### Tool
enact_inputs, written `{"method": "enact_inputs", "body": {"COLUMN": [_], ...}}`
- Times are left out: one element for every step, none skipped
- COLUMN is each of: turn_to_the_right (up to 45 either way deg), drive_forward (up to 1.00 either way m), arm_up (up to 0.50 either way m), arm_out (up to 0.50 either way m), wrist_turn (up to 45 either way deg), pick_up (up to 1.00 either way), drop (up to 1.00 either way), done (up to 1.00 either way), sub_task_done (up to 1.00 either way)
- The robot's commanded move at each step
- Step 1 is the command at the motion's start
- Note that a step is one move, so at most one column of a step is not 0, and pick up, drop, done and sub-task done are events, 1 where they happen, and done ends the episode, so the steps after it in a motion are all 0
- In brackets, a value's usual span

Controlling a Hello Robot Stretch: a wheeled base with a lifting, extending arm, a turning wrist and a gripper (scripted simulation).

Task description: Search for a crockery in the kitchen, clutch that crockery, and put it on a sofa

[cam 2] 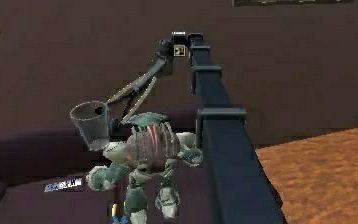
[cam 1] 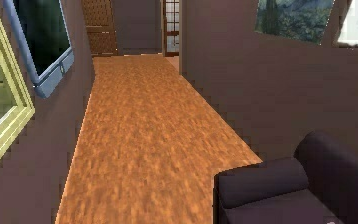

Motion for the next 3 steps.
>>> {"method": "enact_inputs", "body": {"turn_to_the_right": [0.0,0.0,0.0], "drive_forward": [0.00,0.00,0.00], "arm_up": [0.00,-0.40,-0.32], "arm_out": [0.00,0.00,0.00], "wrist_turn": [39.0,0.0,0.0], "pick_up": [0.00,0.00,0.00], "drop": [0.00,0.00,0.00], "done": [0.00,0.00,0.00], "sub_task_done": [0.00,0.00,0.00]}}
